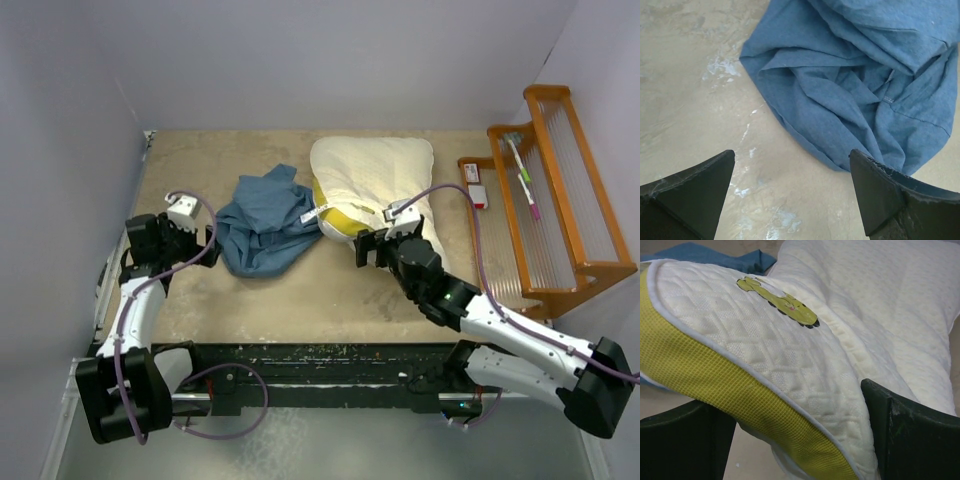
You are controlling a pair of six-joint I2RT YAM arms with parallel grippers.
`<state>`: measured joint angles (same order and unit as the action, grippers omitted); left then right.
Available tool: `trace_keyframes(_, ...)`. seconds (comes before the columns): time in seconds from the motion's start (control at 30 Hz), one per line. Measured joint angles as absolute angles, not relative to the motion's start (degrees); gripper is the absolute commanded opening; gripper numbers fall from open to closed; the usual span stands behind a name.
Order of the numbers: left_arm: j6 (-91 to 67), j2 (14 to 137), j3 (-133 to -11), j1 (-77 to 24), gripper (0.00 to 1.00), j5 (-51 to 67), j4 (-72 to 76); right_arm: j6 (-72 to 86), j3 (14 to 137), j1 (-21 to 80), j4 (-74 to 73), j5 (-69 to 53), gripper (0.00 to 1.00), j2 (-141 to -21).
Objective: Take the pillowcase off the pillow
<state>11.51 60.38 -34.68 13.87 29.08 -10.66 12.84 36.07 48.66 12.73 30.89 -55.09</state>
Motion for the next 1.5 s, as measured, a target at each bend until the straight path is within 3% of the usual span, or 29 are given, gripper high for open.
trace_keyframes(0.17,11.6,57.6,-29.6,13.8,0.99,31.3,-4.0,13.0,34.4,48.4,9.5,21.4,1.0,-53.6)
trace_keyframes(0.43,11.6,56.2,-27.0,13.8,0.99,33.2,2.2,22.1,38.1,44.7,9.4,-7.9,1.0,-59.0)
trace_keyframes(0.6,10.9,56.0,-26.3,13.8,0.99,33.2,4.0,24.1,43.7,41.8,7.5,-12.6,1.0,-59.9)
trace_keyframes(1.03,3.4,54.7,-23.9,13.8,0.99,27.8,9.1,24.5,44.1,40.4,-5.2,23.5,1.0,-45.7)
trace_keyframes(1.37,2.5,49.1,-8.8,13.8,0.99,22.0,28.3,9.5,26.2,40.2,5.7,50.3,1.0,-41.8)
trace_keyframes(1.5,1.3,46.0,-7.9,13.9,0.99,19.3,25.5,8.1,20.4,40.2,11.9,55.7,1.0,-41.2)
